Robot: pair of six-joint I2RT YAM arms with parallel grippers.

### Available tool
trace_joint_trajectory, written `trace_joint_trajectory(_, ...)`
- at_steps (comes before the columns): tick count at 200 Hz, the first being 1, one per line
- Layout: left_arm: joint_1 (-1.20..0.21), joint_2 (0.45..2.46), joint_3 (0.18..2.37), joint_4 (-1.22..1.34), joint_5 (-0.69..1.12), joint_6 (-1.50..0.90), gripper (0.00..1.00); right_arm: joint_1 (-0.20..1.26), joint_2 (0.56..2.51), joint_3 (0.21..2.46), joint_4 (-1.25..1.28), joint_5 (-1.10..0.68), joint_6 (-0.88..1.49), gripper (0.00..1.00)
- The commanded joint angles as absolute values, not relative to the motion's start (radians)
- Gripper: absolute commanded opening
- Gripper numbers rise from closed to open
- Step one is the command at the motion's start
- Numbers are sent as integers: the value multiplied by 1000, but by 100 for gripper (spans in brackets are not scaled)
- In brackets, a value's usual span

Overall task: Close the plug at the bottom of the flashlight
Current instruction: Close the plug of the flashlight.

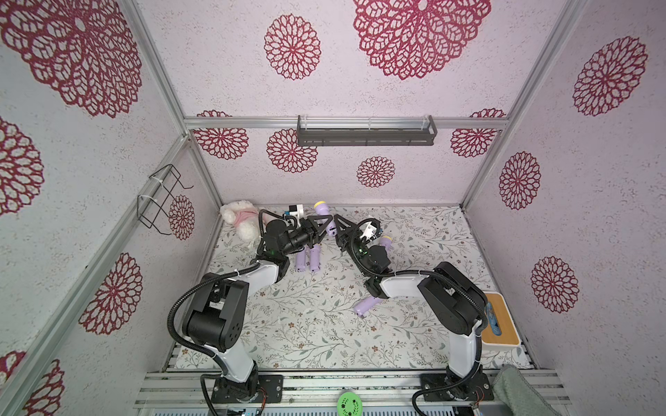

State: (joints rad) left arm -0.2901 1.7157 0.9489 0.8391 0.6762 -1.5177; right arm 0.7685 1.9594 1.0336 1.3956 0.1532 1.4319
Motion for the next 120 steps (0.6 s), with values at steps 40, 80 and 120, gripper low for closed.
trace_joint_trajectory(40,-264,1683,919,851,666,-1517,0,780,1854,908,1442,207,1399,46)
trace_joint_trajectory(80,-264,1687,916,860,661,-1524,0,813,1859,881,1448,212,1415,50)
trace_joint_trajectory(120,-264,1691,916,861,663,-1524,0,834,1914,911,1480,204,1458,51)
